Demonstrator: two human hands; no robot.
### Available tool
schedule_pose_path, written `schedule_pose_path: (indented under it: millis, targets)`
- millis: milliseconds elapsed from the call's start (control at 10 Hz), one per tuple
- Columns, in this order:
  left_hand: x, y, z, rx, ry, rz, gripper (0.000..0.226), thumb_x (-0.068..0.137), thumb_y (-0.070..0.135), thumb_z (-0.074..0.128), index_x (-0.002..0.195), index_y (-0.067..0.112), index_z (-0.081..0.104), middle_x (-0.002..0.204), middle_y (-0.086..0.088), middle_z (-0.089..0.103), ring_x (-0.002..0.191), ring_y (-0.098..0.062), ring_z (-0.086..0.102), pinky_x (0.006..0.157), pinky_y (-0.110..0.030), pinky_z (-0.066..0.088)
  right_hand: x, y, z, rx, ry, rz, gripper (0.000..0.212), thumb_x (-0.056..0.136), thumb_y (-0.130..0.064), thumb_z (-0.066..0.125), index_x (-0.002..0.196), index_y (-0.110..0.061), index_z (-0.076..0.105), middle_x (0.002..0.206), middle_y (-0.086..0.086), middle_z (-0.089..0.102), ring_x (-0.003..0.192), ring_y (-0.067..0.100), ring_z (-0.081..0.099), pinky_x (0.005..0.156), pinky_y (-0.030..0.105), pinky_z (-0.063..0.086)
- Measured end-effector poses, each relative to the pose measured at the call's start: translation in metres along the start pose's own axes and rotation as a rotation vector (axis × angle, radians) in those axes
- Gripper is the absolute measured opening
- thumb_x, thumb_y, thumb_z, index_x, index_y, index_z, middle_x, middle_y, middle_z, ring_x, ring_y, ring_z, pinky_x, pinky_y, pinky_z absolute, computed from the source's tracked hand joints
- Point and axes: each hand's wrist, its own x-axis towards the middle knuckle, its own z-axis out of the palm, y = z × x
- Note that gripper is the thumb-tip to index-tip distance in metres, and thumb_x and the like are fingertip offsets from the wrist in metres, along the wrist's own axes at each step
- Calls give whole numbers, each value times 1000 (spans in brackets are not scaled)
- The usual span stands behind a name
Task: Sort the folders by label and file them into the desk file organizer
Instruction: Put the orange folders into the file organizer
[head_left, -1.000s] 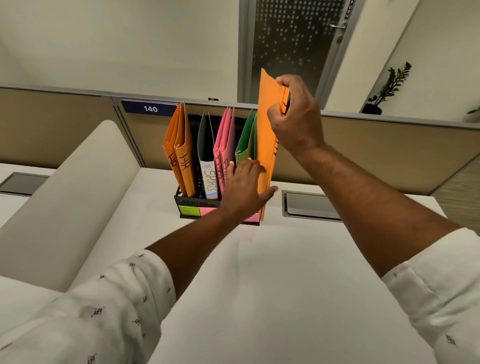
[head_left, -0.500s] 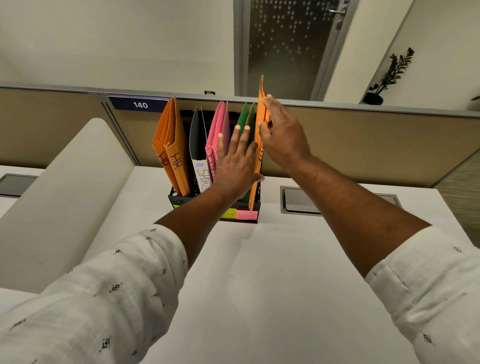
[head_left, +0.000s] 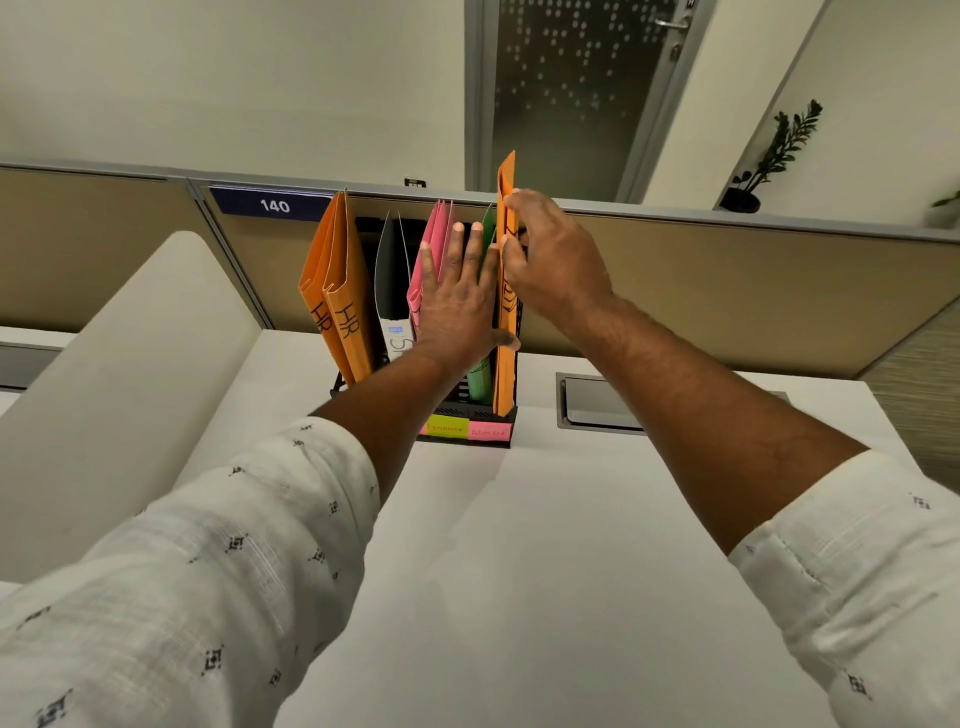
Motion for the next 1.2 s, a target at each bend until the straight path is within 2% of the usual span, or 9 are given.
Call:
schedule_pose_path:
  millis: [100,300,400,500,600,700,800,1100,1200]
  targets:
    - [-8,9,6,-29,21,20,130,69,83,62,162,18,-1,170,-11,-4,156,-32,-10,122,-64,0,4,-4,-4,11,117,9,16,94,-21,59,109,-14,57,109,-1,55,81,10,55,65,18,49]
    - [-10,8,4,-61,44,15,129,71,79,66,162,20,-3,170,-10,-4,157,-32,-9,122,-63,-1,7,-11,-3,44,146,32,13,86,-9,61,88,-20,54,97,-4,51,75,7,51,59,11,37]
    - [-4,6,2,-77,33,-1,129,70,78,67,161,21,-4,170,-11,-5,156,-31,-9,123,-62,-1,4,-11,1,31,162,12,11,87,-9,61,95,-16,61,102,-1,55,80,8,54,64,11,40]
    - [-7,7,6,-58,0,-6,125,74,77,65,162,21,-4,170,-10,-7,156,-31,-12,123,-62,-2,-5,-2,13,-62,97,-20,27,95,-20,53,120,-13,63,118,4,59,102,13,57,81,20,45]
    - [-13,4,14,-55,-12,-2,120,78,78,59,162,21,-5,170,-10,-9,156,-32,-13,122,-63,-2,-19,12,26,-156,-131,34,42,102,-37,40,133,-13,55,133,7,58,126,25,52,100,35,42]
    - [-18,-3,18,-25,-21,-7,114,82,79,53,162,20,-4,170,-11,-9,156,-33,-13,122,-64,-3,-53,41,47,-223,-554,151,64,104,-56,19,154,-18,31,160,6,33,151,28,21,121,54,17]
    - [-18,-8,18,-13,-37,1,118,78,83,51,162,20,-3,170,-11,-9,156,-33,-12,120,-63,-8,-76,60,57,-232,-639,177,67,102,-60,15,158,-22,21,166,1,20,154,25,10,123,55,9]
    - [-63,-1,7,-7,-58,75,123,75,90,43,162,15,1,170,-13,-5,156,-32,-10,123,-61,-3,-139,65,56,-196,-518,199,80,97,-70,13,160,-20,9,168,-1,1,155,19,-1,124,52,6]
    - [-106,5,10,-27,-27,74,122,77,94,30,162,11,3,170,-13,-3,157,-30,-10,125,-55,-4,-175,59,54,-194,-501,185,86,93,-73,8,160,-19,9,168,1,2,155,20,0,123,51,5]
